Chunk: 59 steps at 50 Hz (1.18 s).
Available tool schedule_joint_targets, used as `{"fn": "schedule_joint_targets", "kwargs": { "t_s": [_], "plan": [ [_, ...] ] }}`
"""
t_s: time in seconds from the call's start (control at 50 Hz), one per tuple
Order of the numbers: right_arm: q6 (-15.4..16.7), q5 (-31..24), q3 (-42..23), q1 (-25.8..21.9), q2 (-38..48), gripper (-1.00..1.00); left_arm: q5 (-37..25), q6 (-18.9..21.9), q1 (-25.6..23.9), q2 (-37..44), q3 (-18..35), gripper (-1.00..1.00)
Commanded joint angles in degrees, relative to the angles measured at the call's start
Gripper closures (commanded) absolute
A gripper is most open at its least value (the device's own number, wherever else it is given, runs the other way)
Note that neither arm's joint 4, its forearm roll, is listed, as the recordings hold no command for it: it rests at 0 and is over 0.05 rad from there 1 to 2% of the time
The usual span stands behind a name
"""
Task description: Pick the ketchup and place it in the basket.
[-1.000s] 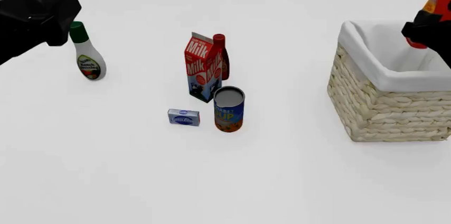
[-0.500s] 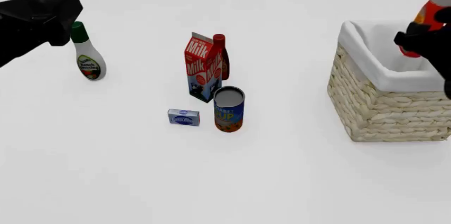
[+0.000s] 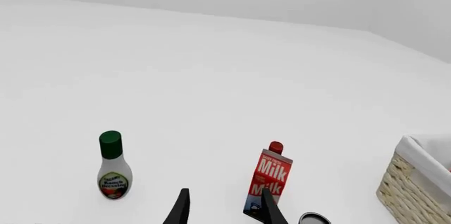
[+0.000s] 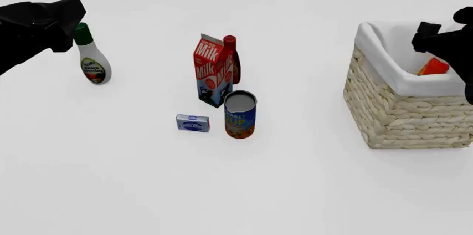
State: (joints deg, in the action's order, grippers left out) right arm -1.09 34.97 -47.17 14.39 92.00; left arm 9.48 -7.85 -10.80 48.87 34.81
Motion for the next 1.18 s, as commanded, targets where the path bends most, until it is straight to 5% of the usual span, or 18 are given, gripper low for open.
{"fn": "schedule_joint_targets", "kwargs": {
  "t_s": [0.02, 1.18],
  "plan": [
    [0.86, -0.43, 1.15, -0.74, -3.02, -1.0, 0.15, -0.23, 0.15, -0.25, -0.36, -1.0],
    [0.62, -8.0, 16.3, -17.95, -34.25, -1.0, 1.86, -2.89, -0.32, 0.06, -1.76, -1.0]
  ]
}}
